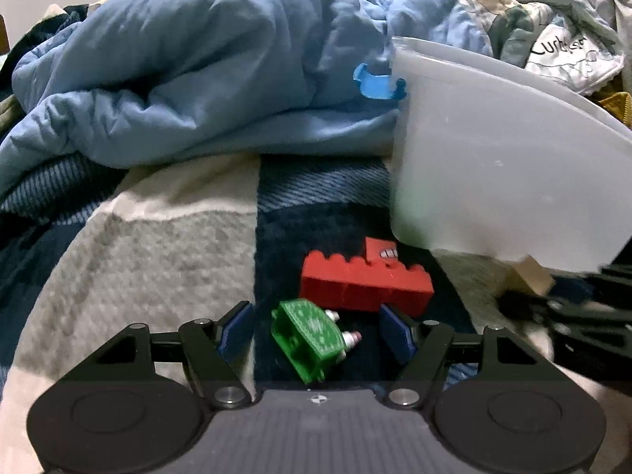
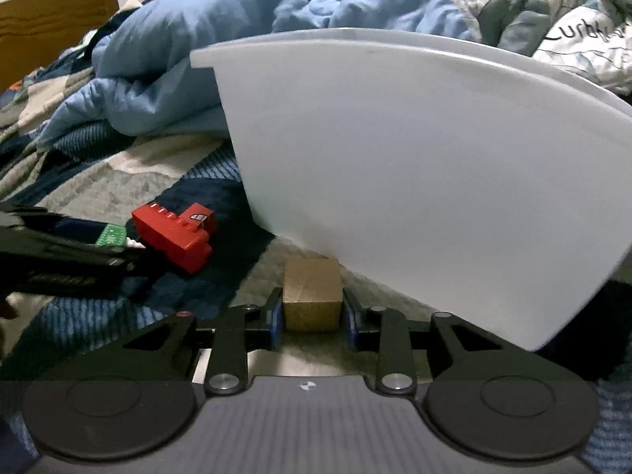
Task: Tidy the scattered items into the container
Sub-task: 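Grasp the green Lego piece with the left tool while the right tool grasps the wooden cube, then carry the green piece and wooden cube over the bin and release both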
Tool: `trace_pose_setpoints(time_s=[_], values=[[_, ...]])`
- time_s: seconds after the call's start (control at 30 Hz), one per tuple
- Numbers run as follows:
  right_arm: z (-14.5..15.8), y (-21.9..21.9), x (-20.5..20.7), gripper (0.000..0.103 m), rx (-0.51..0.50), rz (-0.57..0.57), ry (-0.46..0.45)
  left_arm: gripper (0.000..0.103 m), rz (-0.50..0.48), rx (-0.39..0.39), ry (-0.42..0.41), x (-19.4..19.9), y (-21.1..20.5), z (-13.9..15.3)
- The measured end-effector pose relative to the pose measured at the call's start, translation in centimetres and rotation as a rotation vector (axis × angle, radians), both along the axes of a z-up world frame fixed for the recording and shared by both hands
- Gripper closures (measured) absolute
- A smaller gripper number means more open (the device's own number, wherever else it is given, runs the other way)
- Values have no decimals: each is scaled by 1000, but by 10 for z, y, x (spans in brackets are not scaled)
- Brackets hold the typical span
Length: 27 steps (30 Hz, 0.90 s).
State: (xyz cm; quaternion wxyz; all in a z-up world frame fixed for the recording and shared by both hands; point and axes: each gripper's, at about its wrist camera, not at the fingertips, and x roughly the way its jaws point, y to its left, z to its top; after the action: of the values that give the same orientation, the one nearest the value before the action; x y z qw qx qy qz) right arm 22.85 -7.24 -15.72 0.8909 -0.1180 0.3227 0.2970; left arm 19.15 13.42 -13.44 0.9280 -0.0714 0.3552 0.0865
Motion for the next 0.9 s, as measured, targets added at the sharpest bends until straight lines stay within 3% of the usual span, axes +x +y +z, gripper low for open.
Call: trace_pose_setpoints(time_s=[0.07,0.1,0.47,0.9], values=[[1,-3,-4,70,9,-4,7,59,6,19,9,1,1,0],[1,-5,-7,70,12,-3,8,63,0,19,13,-1,2,0],[13,-18,-35,70,41,-26,-22,63,-108,60,30,-40,-7,17],[54,-40,-69,70,114,-102,-73,63,-189,110,-50,-76,-47,62]])
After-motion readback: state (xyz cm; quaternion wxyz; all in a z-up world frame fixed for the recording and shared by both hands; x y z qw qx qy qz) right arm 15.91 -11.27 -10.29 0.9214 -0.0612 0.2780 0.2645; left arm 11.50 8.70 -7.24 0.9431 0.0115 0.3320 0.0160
